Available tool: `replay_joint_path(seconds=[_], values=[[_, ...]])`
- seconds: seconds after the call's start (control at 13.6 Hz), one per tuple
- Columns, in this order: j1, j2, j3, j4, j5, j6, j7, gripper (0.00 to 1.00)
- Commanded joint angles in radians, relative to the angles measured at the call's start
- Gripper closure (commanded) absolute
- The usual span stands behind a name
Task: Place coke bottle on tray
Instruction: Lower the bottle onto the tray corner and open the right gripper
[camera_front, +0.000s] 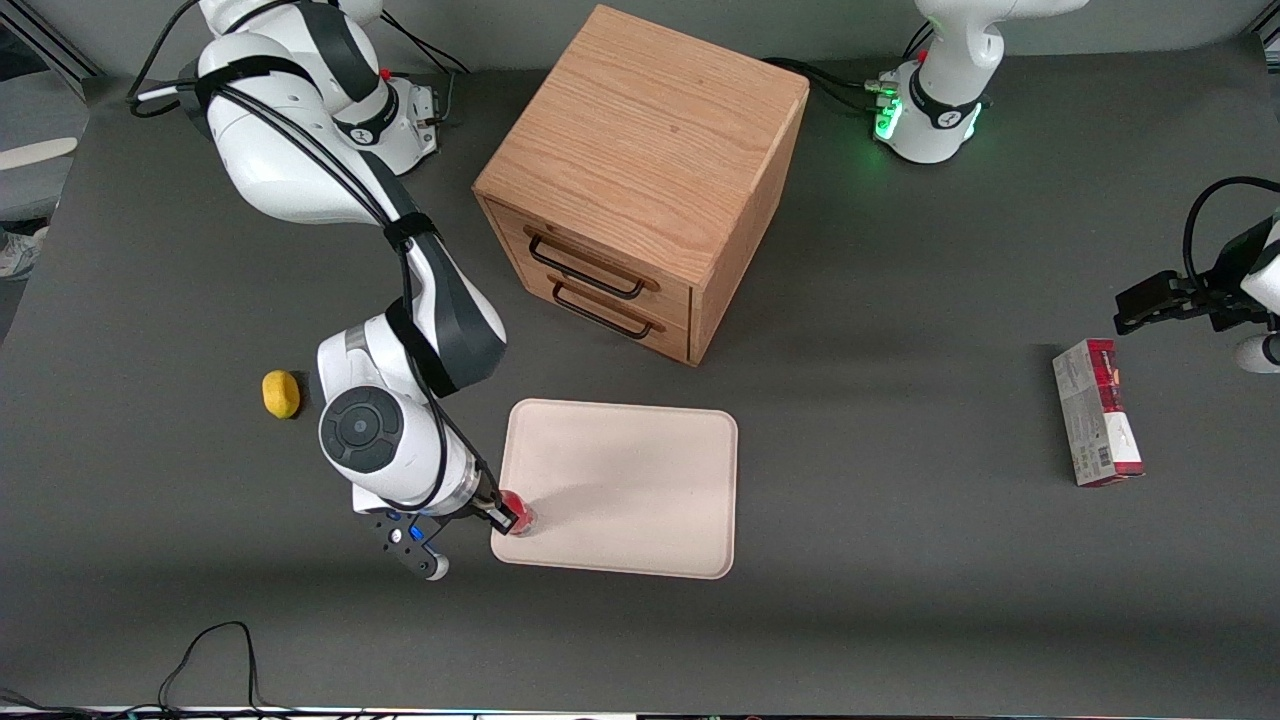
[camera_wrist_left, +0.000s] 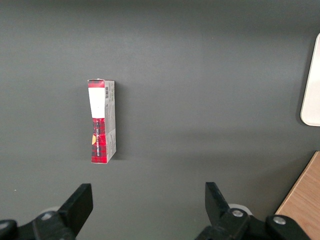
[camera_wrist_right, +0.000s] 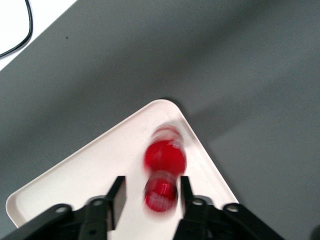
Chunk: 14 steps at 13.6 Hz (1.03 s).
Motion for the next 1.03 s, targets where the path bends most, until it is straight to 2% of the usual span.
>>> replay_joint_path(seconds=[0.0, 0.66, 0.81, 0.96], values=[[0.008, 0.012, 0.001, 0.026, -0.025, 0.005, 0.038, 0.0], [0.001, -0.006, -0.005, 0.027, -0.019, 0.001, 0.033, 0.0], [-0.019, -0.044, -0.006, 0.026, -0.016, -0.033, 0.022, 0.0], [-0.039, -0.084, -0.009, 0.023, -0.014, -0.134, -0.048, 0.0]])
